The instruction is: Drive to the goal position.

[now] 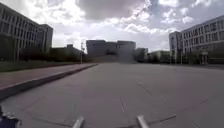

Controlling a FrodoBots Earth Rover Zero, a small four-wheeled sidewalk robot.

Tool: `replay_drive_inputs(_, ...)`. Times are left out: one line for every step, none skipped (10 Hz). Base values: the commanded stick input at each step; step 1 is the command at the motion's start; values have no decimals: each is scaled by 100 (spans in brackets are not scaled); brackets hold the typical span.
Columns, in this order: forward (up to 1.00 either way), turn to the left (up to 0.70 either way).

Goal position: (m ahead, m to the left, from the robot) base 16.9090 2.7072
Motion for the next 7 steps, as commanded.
replay_drive_inputs(70, 23)
replay_drive_inputs(70, 28)
replay_drive_inputs(70, 0)
replay_drive_inputs(70, 0)
replay_drive_inputs(70, 0)
replay_drive_inputs(70, 0)
replay_drive_inputs(70, 0)
